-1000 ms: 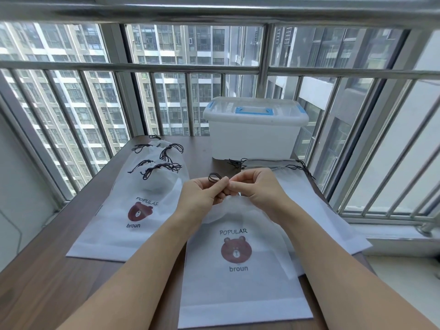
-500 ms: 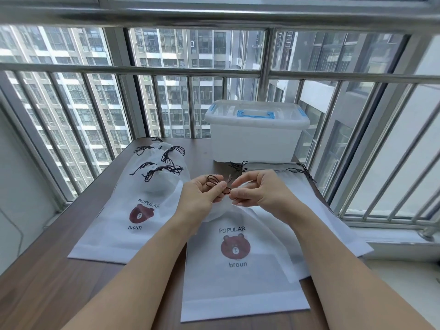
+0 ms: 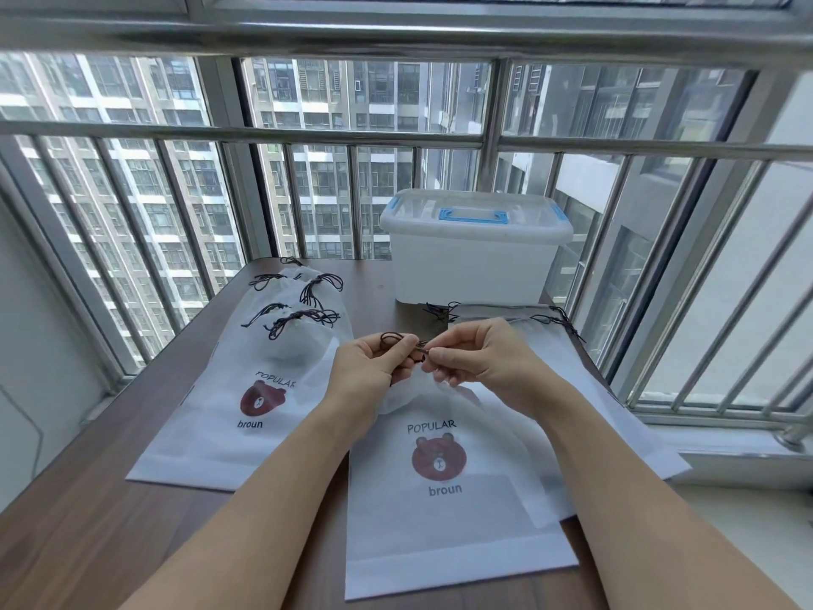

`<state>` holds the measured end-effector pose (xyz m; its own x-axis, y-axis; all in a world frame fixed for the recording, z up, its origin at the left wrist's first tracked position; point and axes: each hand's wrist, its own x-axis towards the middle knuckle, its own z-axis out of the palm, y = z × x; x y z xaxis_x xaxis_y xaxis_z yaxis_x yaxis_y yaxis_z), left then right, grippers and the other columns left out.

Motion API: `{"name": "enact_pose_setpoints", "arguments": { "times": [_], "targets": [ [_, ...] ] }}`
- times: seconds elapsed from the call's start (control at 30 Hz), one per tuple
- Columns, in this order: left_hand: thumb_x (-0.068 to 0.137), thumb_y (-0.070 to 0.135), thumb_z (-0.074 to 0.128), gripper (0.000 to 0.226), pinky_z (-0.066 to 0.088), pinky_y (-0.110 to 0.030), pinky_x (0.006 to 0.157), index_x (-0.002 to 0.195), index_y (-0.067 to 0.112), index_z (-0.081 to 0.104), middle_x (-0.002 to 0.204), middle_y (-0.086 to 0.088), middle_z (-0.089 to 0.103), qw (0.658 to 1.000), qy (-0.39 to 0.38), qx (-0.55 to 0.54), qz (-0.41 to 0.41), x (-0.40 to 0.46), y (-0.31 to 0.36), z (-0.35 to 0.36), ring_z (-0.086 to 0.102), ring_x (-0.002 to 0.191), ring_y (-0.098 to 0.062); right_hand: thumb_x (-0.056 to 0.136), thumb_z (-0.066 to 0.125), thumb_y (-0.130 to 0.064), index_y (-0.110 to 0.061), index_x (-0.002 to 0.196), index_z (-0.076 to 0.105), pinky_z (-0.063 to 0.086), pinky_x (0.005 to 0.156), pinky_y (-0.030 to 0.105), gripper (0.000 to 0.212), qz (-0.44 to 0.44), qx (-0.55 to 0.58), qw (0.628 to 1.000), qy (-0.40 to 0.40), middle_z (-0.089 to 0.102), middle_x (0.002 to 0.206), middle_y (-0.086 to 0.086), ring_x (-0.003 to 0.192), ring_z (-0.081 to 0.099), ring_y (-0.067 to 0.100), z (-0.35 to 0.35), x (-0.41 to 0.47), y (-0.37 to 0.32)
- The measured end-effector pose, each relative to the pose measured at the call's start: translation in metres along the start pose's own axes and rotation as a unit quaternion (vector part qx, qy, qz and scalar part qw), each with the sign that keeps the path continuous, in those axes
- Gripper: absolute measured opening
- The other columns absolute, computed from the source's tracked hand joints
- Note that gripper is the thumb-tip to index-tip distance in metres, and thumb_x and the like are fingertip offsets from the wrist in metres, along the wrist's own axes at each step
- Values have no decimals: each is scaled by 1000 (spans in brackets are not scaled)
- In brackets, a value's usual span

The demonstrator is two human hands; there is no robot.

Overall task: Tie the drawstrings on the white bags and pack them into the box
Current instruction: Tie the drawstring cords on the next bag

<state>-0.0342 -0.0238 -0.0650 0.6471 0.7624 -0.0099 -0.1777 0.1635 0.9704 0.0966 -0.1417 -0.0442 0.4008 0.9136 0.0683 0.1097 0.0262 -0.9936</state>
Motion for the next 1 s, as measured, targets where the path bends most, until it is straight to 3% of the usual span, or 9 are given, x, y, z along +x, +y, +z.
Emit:
{"name": "enact_pose_setpoints", "arguments": {
  "times": [0.2,0.33,0.53,0.7,0.83,0.9,1.0],
  "targets": [
    [91,6,67,16,47,-13,52,75,5,70,64,-5,64,999,-11,-47,-15,0,0,1,53,51,-8,81,81,-7,-3,80,74,40,52,26,8,-14,-55,994,92,61,60,8,51,47,17,12,4,6],
    [88,5,71,6,50,-13,55,83,1,72,67,-6,66,999,-19,-45,0,-1,1,0,56,52,-8,82,79,-4,-8,71,68,32,47,20,17,4,-16,995,99,55,59,7,46,39,11,17,4,7],
    [85,4,74,3,55,-17,66,87,2,76,73,-9,72,997,-45,30,60,-4,0,-3,59,59,-10,77,80,1,-11,64,61,32,48,17,26,9,9,990,138,58,60,2,47,42,6,21,7,12],
    [84,3,75,9,53,-19,63,83,11,78,67,-3,73,984,-34,114,129,-6,2,-3,59,58,-11,80,74,5,-11,81,59,38,51,16,22,12,13,987,160,64,63,0,53,52,8,28,13,20],
    [85,1,74,16,52,-18,61,81,16,77,65,1,72,979,-44,135,147,-5,1,-2,59,56,-9,85,71,-2,-4,106,64,46,71,21,22,37,-4,990,135,68,79,9,71,60,12,31,16,24],
    [86,1,73,15,52,-17,61,82,15,77,67,-1,73,982,-48,121,137,-4,1,-1,59,56,-9,89,66,-1,6,99,67,46,78,27,13,34,-10,992,120,70,84,12,80,62,16,32,16,25],
    [86,2,73,14,52,-17,62,82,14,78,68,-3,73,986,-50,101,122,-4,1,-2,59,58,-8,90,60,-2,12,93,67,41,76,33,15,44,-7,993,107,66,84,15,83,55,21,34,15,22]
  ]
}}
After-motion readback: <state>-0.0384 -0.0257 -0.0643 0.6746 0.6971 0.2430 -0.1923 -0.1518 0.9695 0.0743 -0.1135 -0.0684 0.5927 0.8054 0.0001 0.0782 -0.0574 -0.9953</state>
